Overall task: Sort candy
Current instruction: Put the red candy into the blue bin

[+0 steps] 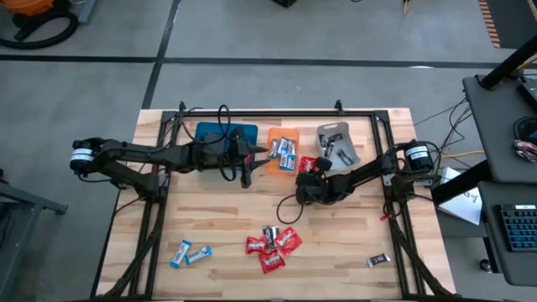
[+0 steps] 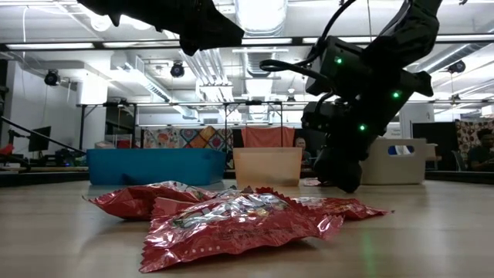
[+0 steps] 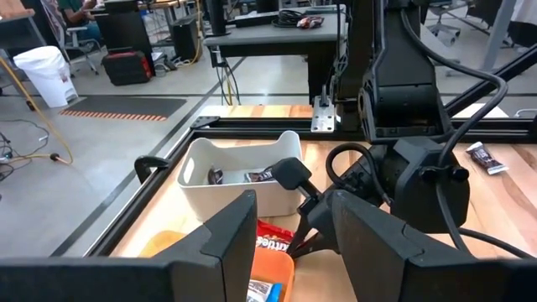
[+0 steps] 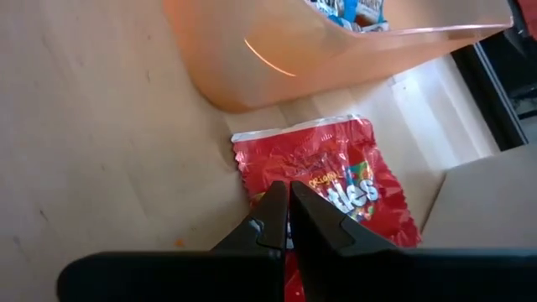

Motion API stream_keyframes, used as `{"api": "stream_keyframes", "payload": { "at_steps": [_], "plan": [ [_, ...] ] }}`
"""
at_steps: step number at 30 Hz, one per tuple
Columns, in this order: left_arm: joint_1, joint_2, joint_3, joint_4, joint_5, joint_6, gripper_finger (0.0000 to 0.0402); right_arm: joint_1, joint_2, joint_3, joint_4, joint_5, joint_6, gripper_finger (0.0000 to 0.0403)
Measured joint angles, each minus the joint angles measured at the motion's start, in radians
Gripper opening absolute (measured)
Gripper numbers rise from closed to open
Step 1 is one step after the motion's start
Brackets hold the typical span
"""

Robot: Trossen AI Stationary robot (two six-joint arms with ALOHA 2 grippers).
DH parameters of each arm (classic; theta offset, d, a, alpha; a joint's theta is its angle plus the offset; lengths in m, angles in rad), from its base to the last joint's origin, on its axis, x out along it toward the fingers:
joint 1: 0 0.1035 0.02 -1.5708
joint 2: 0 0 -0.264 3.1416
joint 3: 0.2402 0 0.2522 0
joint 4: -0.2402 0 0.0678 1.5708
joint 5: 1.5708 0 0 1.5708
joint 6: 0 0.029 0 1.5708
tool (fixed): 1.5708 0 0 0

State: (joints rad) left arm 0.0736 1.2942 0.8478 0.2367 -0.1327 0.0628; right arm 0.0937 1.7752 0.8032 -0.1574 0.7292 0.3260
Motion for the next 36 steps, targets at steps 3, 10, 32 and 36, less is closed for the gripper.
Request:
{"api": "stream_keyframes", "payload": {
  "at_steps": [3, 10, 32, 36],
  "plan": [
    [0.000, 0.000, 0.000, 0.000, 0.000, 0.000, 0.0142, -0.001, -0.002, 0.000, 0.003, -0.019, 0.005, 0.0009],
    [0.000, 0.000, 0.000, -0.001, 0.000, -0.001, 0.0142, -0.002, -0.032, 0.029, -0.028, -0.096, 0.001, 0.0009],
    [-0.001, 0.000, 0.000, -0.029, 0.001, -0.027, 0.0142, 0.002, -0.128, 0.157, -0.348, -0.509, 0.067, 0.0009],
    [-0.002, 0.000, 0.000, -0.029, 0.002, -0.035, 0.0142, -0.034, -0.233, 0.188, -0.445, -0.502, 0.066, 0.0009]
  ]
}}
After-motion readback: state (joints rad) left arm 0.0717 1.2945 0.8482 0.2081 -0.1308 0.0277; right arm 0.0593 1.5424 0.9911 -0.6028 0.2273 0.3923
